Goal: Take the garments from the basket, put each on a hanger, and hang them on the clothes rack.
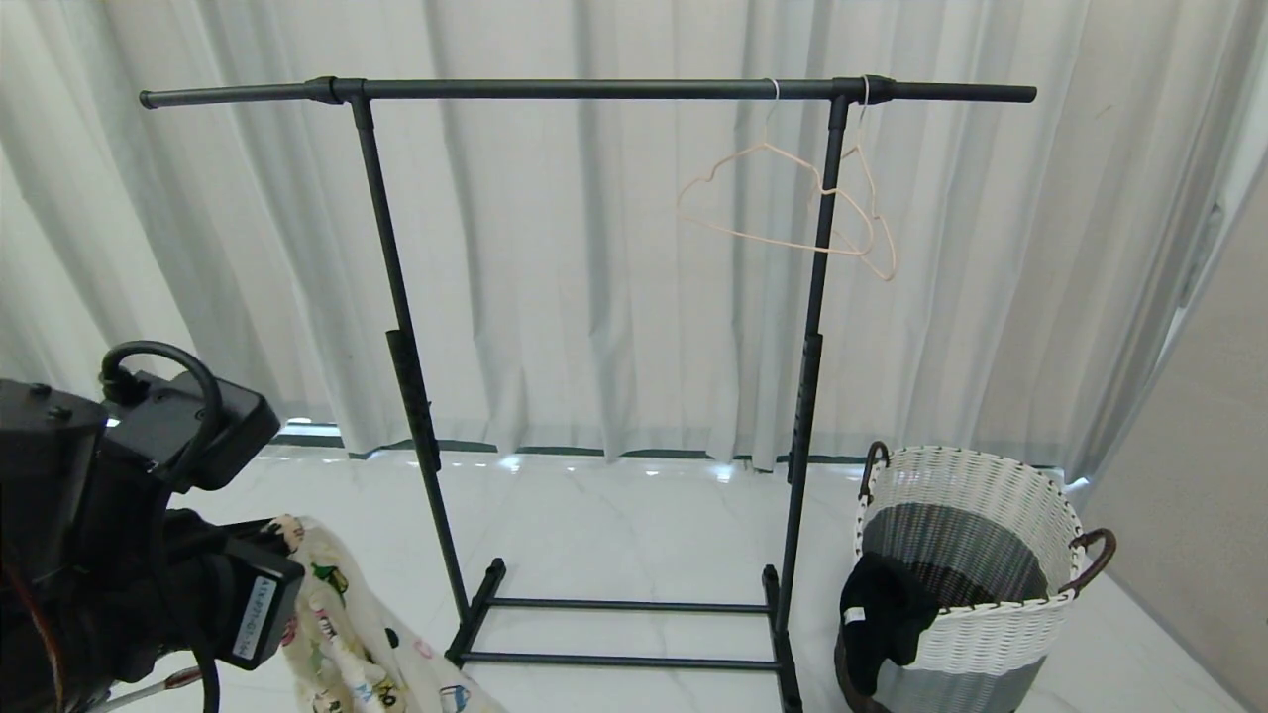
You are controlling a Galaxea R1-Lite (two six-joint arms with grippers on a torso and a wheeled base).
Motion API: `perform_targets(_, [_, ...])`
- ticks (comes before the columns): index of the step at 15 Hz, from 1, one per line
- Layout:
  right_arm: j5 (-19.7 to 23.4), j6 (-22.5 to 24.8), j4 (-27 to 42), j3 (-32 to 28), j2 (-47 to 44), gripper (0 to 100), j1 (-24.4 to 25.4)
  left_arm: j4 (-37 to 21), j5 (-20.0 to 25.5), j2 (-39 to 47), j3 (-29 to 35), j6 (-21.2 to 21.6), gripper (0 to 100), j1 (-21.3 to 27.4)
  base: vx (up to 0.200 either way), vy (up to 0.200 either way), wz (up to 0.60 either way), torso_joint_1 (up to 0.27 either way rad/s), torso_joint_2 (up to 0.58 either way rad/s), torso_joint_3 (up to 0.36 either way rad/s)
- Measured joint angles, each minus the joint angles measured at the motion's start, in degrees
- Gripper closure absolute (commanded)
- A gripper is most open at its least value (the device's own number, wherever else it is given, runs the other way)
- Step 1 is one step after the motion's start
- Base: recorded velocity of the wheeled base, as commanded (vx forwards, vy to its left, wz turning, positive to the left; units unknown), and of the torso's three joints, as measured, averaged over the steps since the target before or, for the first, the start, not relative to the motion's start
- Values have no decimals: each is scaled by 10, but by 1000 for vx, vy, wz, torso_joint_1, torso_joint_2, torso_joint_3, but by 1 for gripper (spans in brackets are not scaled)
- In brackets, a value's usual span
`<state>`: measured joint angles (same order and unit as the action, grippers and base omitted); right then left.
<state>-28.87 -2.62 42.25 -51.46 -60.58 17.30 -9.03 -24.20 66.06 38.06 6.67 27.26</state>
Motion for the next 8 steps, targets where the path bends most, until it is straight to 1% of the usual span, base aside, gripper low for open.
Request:
perform_targets(3, [-1, 53, -190, 114, 32, 0, -3, 0, 0, -21, -39, -3, 100, -52, 0, 0, 0, 0, 0, 0])
perform_targets(4, [-1, 68, -233, 144, 38, 0, -4, 0, 0, -29, -48, -3, 100, -60, 0, 0, 0, 0, 0, 0])
perform_targets(6, [-1, 102, -288, 192, 44, 0, -6, 0, 0, -45, -65, -2, 100, -66, 0, 0, 0, 0, 0, 0])
perform_targets(8, [-1, 126, -348, 230, 48, 0, -8, 0, 0, -56, -73, -2, 100, -68, 0, 0, 0, 0, 0, 0])
